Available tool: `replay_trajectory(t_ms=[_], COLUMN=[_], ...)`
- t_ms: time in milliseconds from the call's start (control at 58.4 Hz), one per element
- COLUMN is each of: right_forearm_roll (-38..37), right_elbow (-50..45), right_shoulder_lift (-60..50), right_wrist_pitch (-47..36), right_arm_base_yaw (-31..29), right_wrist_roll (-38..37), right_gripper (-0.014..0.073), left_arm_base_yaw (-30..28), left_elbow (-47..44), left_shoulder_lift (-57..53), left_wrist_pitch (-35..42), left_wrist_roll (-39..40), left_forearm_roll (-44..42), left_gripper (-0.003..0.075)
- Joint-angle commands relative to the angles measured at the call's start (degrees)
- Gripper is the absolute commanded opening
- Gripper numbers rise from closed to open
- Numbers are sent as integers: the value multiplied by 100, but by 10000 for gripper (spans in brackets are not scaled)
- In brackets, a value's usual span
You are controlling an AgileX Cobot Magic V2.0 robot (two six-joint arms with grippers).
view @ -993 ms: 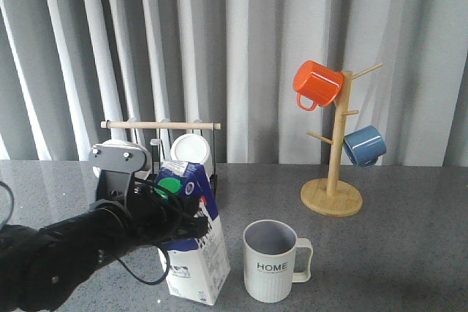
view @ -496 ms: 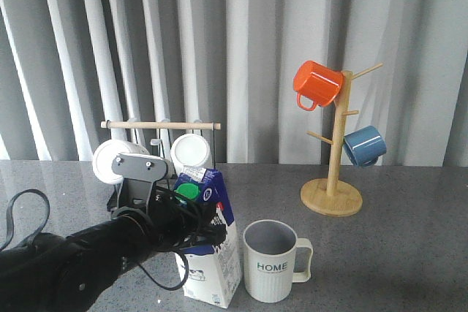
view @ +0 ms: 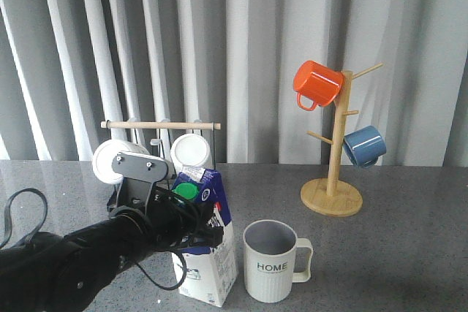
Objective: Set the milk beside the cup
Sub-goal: 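Lower the milk carton beside the white mug and release it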
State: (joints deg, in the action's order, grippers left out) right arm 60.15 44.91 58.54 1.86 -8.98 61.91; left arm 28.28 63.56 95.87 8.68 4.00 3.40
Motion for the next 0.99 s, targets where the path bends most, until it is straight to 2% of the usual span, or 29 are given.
replay_trajectory(t_ms=[0, 787, 907, 976], right_forearm_roll=[2, 2, 2, 2], right_elbow=[180, 180, 180, 180], right_shoulder_lift=[-106, -106, -106, -106], right_wrist_pitch=[-186, -186, -186, -186], right_arm_base_yaw=[-44, -44, -44, -44], right_wrist_roll=[24, 24, 24, 24], right_gripper=[-9, -9, -9, -9], left_arm_base_yaw=[-91, -103, -103, -103], left_elbow=[168, 168, 168, 168], left_shoulder_lift=[-177, -177, -177, -182], left_wrist_pitch=[50, 281, 405, 526], left_wrist_roll=[-30, 36, 290, 616], left_forearm_roll=[36, 41, 53, 53], left_gripper=[182, 190, 240, 309])
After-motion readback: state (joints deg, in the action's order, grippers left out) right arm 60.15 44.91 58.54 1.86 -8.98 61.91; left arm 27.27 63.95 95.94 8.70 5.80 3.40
